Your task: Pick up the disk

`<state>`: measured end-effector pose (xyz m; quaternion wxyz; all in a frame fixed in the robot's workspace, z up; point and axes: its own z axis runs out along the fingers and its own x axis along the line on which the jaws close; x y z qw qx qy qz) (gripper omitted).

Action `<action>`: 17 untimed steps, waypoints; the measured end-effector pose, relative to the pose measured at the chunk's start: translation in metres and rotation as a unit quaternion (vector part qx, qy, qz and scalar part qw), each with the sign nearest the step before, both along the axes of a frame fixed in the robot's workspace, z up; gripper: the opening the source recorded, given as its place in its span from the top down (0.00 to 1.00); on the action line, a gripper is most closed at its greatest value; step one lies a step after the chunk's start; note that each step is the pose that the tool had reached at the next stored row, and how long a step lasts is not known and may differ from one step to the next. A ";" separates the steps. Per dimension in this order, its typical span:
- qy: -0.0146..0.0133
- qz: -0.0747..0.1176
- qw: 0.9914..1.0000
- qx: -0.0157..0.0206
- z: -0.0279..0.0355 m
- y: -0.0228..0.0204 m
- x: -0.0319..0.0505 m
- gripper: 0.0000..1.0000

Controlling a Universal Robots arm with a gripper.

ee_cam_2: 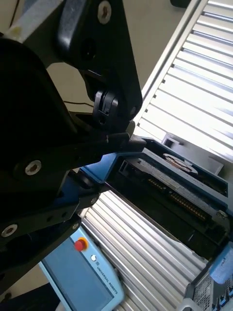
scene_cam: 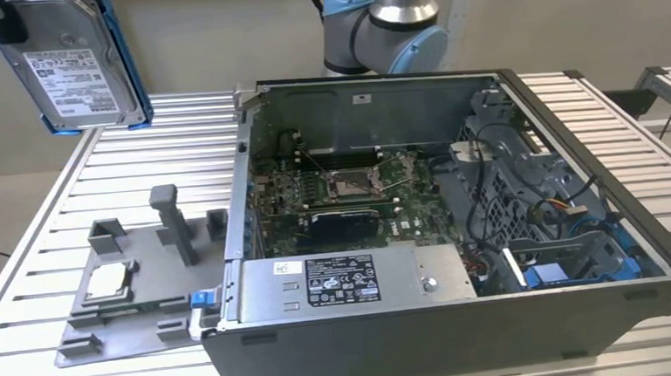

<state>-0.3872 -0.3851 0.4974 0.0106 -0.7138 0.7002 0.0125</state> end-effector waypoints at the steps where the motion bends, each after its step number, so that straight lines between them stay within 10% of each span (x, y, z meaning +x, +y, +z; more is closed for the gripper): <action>1: 0.000 0.000 1.000 0.000 -0.0001 0.0000 0.0011 1.00; 17: 0.000 0.000 1.000 0.000 0.0000 0.0000 0.0167 1.00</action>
